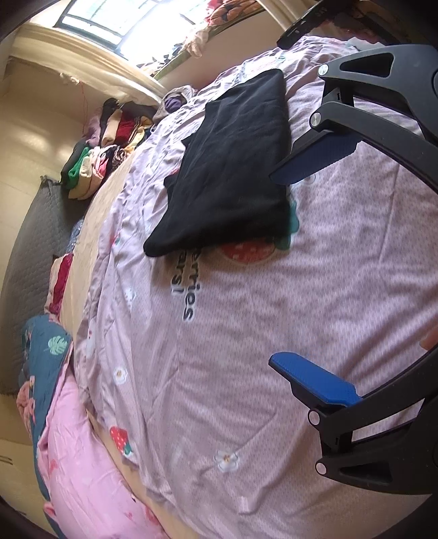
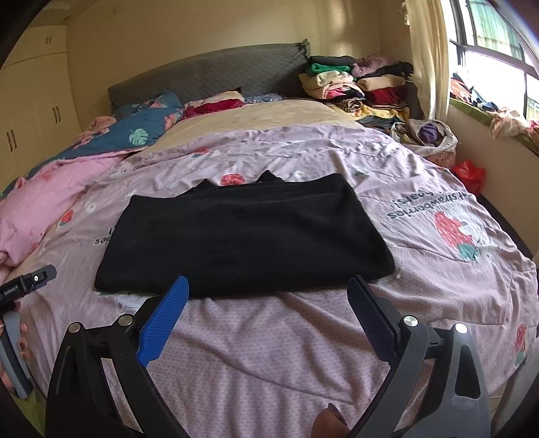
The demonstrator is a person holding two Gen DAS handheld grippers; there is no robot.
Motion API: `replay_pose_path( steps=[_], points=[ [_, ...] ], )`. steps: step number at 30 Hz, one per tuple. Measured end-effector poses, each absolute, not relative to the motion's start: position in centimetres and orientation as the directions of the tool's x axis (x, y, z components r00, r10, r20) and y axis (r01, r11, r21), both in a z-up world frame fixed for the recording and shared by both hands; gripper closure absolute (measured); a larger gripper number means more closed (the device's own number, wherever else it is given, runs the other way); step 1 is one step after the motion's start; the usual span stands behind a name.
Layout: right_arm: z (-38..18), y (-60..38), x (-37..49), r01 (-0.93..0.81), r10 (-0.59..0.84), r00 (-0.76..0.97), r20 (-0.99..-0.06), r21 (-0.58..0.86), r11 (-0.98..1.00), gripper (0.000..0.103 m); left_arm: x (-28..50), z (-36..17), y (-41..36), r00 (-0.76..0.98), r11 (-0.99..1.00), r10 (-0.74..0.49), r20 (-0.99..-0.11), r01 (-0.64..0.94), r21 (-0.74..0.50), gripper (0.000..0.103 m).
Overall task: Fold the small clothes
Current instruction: 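Nudge the folded sweatshirt edge with the left tool, then lift away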
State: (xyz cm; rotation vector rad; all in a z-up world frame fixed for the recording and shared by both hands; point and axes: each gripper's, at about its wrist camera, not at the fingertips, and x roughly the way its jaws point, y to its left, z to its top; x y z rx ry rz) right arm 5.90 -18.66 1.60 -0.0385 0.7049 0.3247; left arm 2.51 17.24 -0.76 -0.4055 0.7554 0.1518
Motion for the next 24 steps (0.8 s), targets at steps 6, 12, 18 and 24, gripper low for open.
replay_pose_path(
  steps=[6, 12, 18, 24],
  points=[
    [1.6, -15.7, 5.3, -0.354, 0.297, 0.703, -0.646, 0.044, 0.934, 0.009, 1.9, -1.0, 19.2, 0.721, 0.894, 0.001, -0.692, -0.310, -0.322, 0.010],
    [1.8, -12.1, 4.7, -0.410, 0.313, 0.692, -0.650, 0.003, 0.912, 0.009, 2.0, -1.1, 20.4, 0.724, 0.886, 0.004, -0.690, -0.322, -0.333, 0.010],
    [1.5, -8.8, 4.3, -0.463, 0.331, 0.677, -0.658, -0.031, 0.886, 0.009, 3.1, -0.8, 21.0, 0.730, 0.886, 0.006, -0.684, -0.321, -0.335, 0.010],
    [0.4, -5.8, 3.8, -0.512, 0.327, 0.665, -0.671, -0.092, 0.854, 0.008, 4.9, -0.6, 21.4, 0.731, 0.889, 0.007, -0.682, -0.317, -0.330, 0.010]
  ],
)
